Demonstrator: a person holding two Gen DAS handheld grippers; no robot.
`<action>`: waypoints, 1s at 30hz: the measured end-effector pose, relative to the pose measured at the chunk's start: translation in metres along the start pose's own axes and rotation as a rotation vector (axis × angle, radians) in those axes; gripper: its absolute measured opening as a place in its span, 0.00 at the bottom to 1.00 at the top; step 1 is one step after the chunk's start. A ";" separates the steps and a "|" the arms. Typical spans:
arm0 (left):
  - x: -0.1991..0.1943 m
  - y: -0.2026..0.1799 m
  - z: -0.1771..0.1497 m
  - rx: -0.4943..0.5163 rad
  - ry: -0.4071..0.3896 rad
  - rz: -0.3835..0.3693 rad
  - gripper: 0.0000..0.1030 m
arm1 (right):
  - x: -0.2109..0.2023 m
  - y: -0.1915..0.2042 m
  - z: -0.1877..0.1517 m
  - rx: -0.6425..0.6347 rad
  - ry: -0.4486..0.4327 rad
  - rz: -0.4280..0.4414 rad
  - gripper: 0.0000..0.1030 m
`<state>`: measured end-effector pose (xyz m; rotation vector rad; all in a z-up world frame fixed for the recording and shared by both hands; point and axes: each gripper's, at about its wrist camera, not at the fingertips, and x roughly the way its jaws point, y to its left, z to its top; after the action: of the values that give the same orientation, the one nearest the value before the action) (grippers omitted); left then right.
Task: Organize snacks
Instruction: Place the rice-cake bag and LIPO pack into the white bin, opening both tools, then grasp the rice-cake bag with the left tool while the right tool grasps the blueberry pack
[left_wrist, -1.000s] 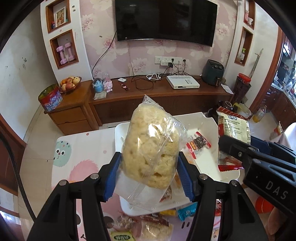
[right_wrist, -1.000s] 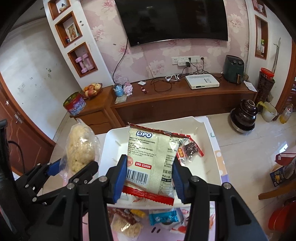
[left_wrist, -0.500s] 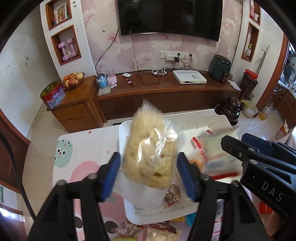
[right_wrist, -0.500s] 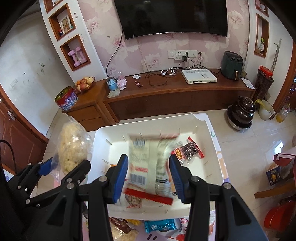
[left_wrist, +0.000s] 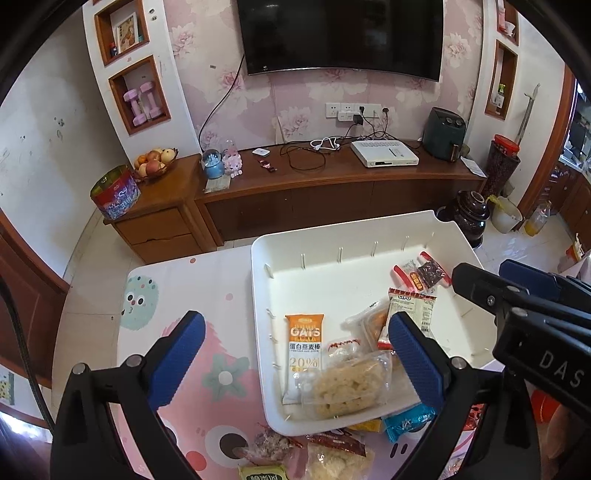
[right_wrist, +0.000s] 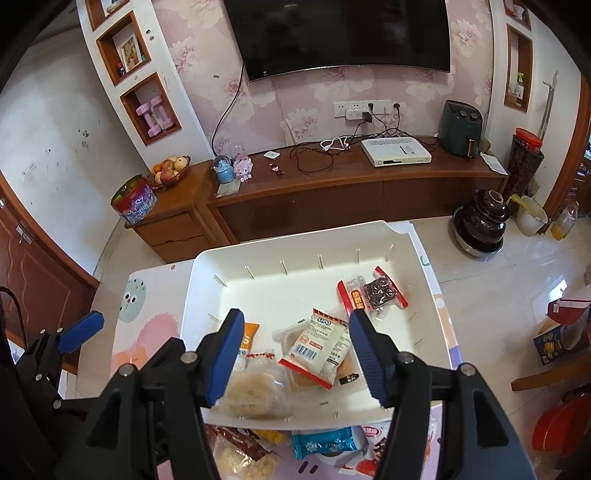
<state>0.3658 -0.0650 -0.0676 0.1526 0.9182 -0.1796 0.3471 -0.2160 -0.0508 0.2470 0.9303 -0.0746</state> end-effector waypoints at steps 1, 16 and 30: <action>-0.002 0.000 -0.001 -0.001 -0.001 0.001 0.96 | -0.002 0.000 -0.001 -0.001 -0.001 0.001 0.58; -0.035 -0.007 -0.018 -0.008 -0.012 0.011 0.96 | -0.038 0.000 -0.016 -0.029 -0.013 0.019 0.58; -0.084 -0.008 -0.072 -0.052 -0.014 -0.001 0.96 | -0.090 -0.019 -0.067 -0.063 -0.003 0.041 0.58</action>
<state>0.2587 -0.0506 -0.0436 0.1028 0.9081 -0.1577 0.2375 -0.2221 -0.0211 0.2073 0.9224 -0.0079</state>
